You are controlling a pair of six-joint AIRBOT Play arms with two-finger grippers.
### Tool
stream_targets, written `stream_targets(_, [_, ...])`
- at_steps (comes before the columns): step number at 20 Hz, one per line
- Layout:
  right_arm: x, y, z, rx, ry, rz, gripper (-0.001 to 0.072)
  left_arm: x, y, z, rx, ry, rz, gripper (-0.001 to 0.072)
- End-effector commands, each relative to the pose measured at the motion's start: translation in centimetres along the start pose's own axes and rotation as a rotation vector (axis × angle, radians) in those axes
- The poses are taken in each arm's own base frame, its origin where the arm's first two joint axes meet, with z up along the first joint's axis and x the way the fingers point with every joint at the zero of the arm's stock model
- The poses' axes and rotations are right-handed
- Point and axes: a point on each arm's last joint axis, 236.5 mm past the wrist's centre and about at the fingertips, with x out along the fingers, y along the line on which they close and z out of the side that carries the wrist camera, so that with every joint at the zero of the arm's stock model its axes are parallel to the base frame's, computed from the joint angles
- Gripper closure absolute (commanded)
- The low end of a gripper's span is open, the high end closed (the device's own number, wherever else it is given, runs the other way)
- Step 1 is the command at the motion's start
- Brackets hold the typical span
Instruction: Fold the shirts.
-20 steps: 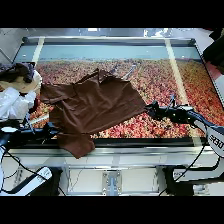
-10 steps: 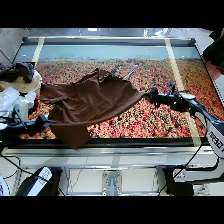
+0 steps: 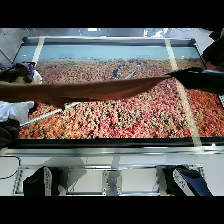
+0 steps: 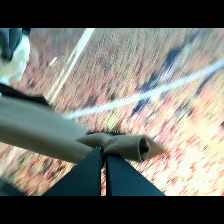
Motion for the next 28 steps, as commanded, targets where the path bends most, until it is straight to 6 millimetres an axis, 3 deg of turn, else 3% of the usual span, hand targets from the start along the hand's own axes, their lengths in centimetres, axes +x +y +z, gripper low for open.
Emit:
stream_targets(1, [-12.7, 4.8, 4.7, -0.179, -0.288, -0.192, 0.0702, -11.1, -0.7, 8.5, 0.133, -0.270, 0.185, 0.0697])
stream_targets(3, [-15.4, 5.4, 6.8, -0.231, -0.361, -0.247, 0.0703, -11.5, -1.9, 10.9, 0.144, -0.306, 0.137, 0.0697])
stream_targets(5, [-14.4, 3.9, 7.6, -0.224, -0.340, -0.275, 0.0703, -8.3, -3.5, 11.5, 0.103, -0.265, -0.002, 0.0697])
stream_targets(8, [-8.9, -0.7, 7.9, -0.161, -0.211, -0.290, 0.0703, -1.4, -5.7, 9.7, -0.008, -0.071, -0.273, 0.0697])
stream_targets(10, [-2.8, -5.0, 6.7, -0.083, -0.061, -0.272, 0.0703, 3.2, -5.3, 7.8, -0.062, 0.064, -0.362, 0.0697])
stream_targets(13, [6.5, -11.2, 2.7, 0.048, 0.175, -0.232, 0.0703, 10.4, -6.6, 1.8, -0.079, 0.357, -0.493, 0.0697])
stream_targets(17, [17.8, -17.0, -5.4, 0.161, 0.443, -0.194, 0.0702, 23.0, -10.3, -11.7, 0.159, 0.738, -0.442, 0.0695])
stream_targets(19, [23.0, -19.3, -9.3, 0.181, 0.514, -0.186, 0.0703, 30.4, -9.1, -17.0, 0.326, 0.789, -0.260, 0.0695])
stream_targets(21, [27.5, -22.2, -11.8, 0.207, 0.505, -0.214, 0.0703, 37.3, -7.9, -19.9, 0.391, 0.727, -0.100, 0.0695])
stream_targets(22, [29.2, -23.6, -12.7, 0.237, 0.484, -0.237, 0.0703, 39.5, -7.7, -21.2, 0.415, 0.704, -0.071, 0.0695])
stream_targets(23, [30.6, -24.8, -13.2, 0.259, 0.456, -0.258, 0.0703, 41.2, -7.6, -22.6, 0.440, 0.695, -0.058, 0.0695])
stream_targets(25, [32.0, -26.3, -13.0, 0.266, 0.402, -0.284, 0.0703, 42.7, -7.6, -24.9, 0.463, 0.719, -0.056, 0.0695])
stream_targets(28, [31.6, -26.5, -13.1, 0.245, 0.424, -0.293, 0.0702, 42.7, -7.0, -24.8, 0.474, 0.720, -0.042, 0.0695])
